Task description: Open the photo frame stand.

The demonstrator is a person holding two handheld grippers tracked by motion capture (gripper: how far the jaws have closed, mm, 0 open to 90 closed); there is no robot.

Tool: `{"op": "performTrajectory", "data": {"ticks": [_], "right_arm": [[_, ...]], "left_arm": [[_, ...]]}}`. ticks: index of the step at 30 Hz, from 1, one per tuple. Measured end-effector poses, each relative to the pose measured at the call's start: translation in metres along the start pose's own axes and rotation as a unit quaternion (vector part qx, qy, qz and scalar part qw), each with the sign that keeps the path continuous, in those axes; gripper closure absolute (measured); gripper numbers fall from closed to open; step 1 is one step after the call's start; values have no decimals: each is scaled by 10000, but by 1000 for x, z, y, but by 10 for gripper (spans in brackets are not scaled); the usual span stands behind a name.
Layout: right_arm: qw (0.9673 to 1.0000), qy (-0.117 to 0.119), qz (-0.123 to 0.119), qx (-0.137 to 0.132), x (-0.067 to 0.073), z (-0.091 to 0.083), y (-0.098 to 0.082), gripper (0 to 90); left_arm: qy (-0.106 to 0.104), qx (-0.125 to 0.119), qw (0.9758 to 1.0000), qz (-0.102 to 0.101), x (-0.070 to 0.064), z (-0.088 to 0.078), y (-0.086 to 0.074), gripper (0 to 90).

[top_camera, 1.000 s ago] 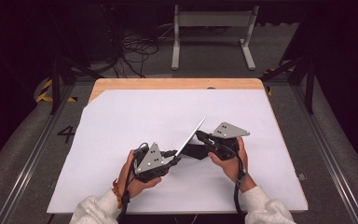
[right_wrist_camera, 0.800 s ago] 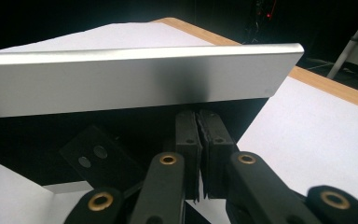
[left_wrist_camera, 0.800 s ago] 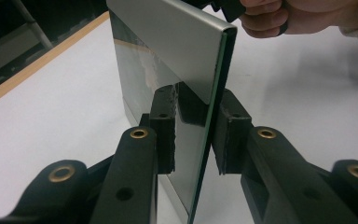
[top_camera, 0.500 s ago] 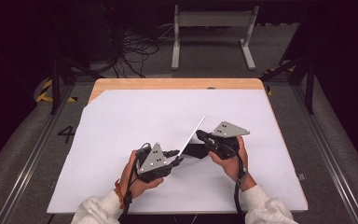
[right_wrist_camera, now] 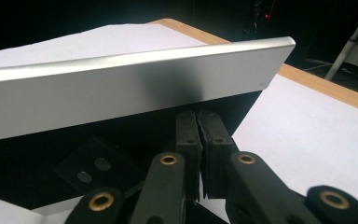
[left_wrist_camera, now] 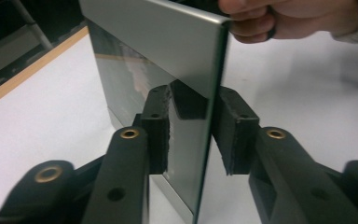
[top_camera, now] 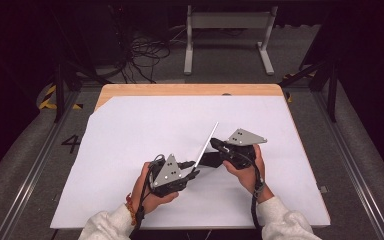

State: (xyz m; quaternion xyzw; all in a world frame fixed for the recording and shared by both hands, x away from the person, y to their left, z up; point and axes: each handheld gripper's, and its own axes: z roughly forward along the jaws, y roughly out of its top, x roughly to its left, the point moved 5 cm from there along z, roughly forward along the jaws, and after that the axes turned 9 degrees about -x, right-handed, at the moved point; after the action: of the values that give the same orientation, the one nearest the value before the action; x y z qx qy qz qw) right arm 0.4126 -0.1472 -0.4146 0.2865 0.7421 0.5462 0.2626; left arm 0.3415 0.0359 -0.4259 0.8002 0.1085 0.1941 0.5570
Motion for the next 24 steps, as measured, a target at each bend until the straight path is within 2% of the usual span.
{"op": "performTrajectory", "data": {"ticks": [1,5,12,24], "right_arm": [[10000,2,5,0,0,0,0,872],[10000,16,-26,3,1,-2,1,877],[10000,67,-22,-7,4,-2,1,896],[10000,68,-70,-18,5,-1,2,900]], "left_arm": [[-92,13,10000,15,-1,-3,-1,675],[-203,27,9998,21,-1,-10,-4,736],[-183,96,9998,-25,0,-9,-6,801],[-198,47,9997,-108,-1,-5,-6,795]]}}
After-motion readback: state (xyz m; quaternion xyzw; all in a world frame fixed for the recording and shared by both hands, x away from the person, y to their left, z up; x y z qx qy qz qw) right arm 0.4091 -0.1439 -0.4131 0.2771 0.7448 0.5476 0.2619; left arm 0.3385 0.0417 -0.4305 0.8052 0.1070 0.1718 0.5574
